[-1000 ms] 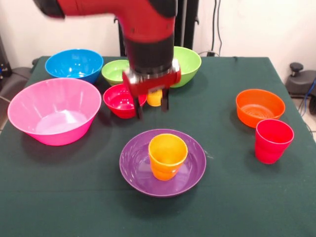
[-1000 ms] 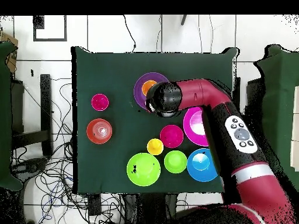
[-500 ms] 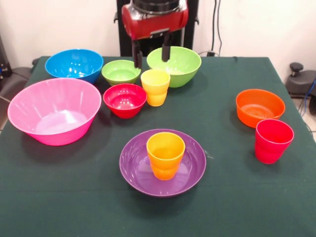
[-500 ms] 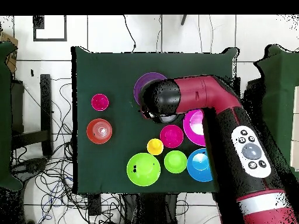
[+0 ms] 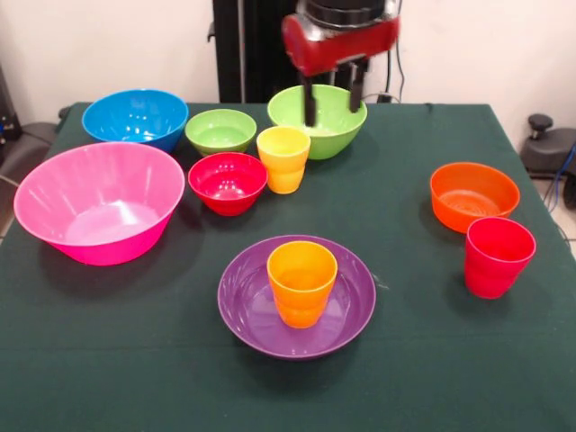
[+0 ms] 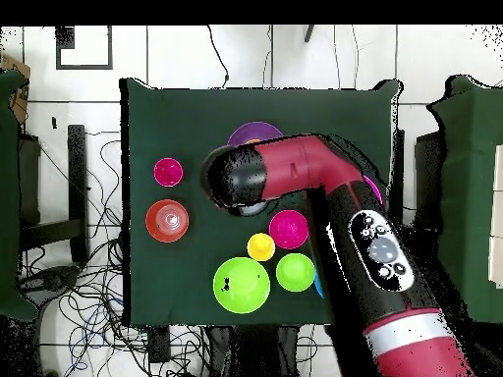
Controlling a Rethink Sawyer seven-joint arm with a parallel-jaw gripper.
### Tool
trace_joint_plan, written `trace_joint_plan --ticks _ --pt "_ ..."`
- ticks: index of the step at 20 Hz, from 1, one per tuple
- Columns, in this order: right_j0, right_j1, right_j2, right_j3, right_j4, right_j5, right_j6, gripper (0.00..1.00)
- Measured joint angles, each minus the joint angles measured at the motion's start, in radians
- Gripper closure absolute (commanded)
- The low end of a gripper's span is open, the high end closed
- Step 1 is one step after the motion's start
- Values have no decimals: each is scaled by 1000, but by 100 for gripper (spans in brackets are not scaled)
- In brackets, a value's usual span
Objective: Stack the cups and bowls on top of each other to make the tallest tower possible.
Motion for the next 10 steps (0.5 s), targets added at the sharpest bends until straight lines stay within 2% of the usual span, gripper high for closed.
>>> trace_joint_plan --ticks 2,10 --pt "38 5 -14 30 3 -63 29 0" --pt "108 29 -42 97 4 -193 115 0"
